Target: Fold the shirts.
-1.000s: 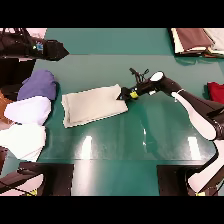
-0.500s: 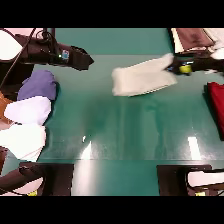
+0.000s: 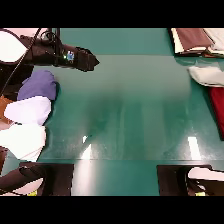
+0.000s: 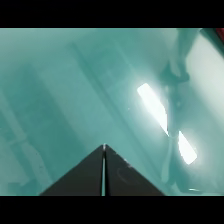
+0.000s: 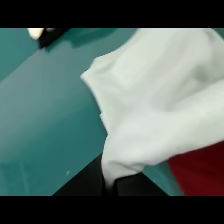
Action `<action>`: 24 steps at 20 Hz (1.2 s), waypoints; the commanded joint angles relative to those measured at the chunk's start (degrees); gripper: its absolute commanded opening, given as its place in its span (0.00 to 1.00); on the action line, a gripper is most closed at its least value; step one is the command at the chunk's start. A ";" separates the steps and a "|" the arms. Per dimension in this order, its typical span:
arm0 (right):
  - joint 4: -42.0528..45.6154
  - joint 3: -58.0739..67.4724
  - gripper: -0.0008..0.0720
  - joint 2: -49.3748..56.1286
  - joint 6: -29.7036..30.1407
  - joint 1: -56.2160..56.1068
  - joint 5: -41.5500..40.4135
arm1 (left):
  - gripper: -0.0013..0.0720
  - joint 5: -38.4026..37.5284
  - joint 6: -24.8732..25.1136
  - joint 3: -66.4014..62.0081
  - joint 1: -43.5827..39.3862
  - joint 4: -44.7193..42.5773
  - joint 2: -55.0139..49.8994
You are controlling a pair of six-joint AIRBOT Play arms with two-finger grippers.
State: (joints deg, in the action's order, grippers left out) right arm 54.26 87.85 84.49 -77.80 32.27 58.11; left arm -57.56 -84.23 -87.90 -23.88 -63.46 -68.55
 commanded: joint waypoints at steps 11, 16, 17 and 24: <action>-1.60 21.88 0.03 2.19 2.99 4.46 6.08 | 0.05 -0.39 -1.27 -0.02 -0.09 0.04 -0.02; 1.29 22.62 0.03 2.05 2.86 8.13 17.99 | 0.05 -0.57 -1.22 -0.02 -0.09 0.04 -0.02; 3.04 22.38 0.03 2.05 2.80 8.96 20.61 | 0.05 -0.57 -1.16 0.00 -0.09 0.00 -0.02; 19.10 7.91 0.03 -4.74 1.53 13.68 24.83 | 0.05 -0.52 -0.70 -0.02 -0.07 -0.02 -0.02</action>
State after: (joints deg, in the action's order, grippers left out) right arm 65.78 101.47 82.61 -75.90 44.10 80.79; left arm -58.11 -85.21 -87.90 -23.92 -63.44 -68.55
